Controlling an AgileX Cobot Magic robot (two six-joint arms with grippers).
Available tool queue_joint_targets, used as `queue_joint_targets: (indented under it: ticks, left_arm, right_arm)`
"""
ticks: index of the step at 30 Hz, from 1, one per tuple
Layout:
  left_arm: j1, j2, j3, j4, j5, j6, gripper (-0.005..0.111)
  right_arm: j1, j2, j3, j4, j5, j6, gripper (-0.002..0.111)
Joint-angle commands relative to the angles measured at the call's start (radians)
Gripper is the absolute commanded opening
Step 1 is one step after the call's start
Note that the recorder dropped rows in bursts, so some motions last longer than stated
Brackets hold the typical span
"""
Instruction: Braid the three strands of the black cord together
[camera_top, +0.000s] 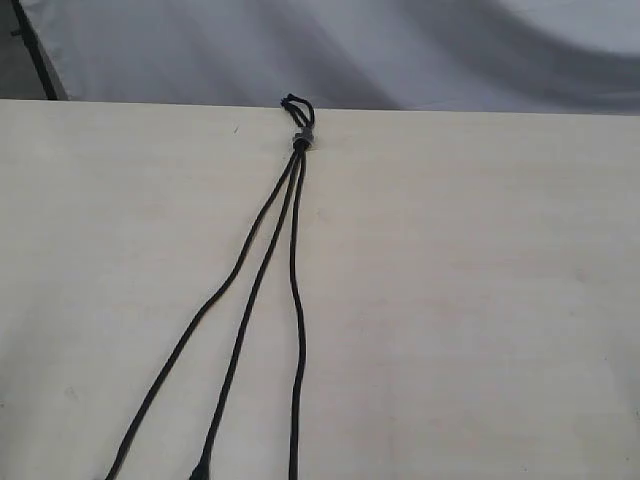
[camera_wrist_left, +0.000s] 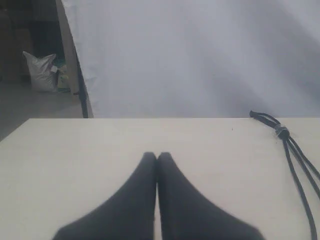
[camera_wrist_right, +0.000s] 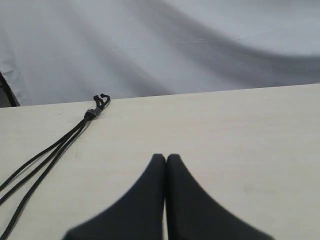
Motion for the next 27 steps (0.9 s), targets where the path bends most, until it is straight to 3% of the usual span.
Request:
queue_joint_targets:
  ticks: [1,18,23,27]
  left_arm:
    - [0.003,-0.003,0.002,0.002,-0.005,0.002,0.001]
    - [0.003,-0.003,0.002,0.002,-0.011,0.002,0.001]
    - [0.003,-0.003,0.002,-0.051,-0.276,-0.180,0.001]
    - [0.003,-0.003,0.002,-0.051,-0.637,-0.333,0.001]
  right_arm:
    - [-0.005,-0.007,0.003,0.001,-0.002,-0.005,0.000]
    - [-0.005,-0.007,0.003,0.017,-0.039,-0.009,0.000]
    - [-0.005,-0.007,0.003,0.039,-0.339,0.014,0.000]
    - [-0.005,-0.007,0.003,0.069,-0.607,0.110,0.000]
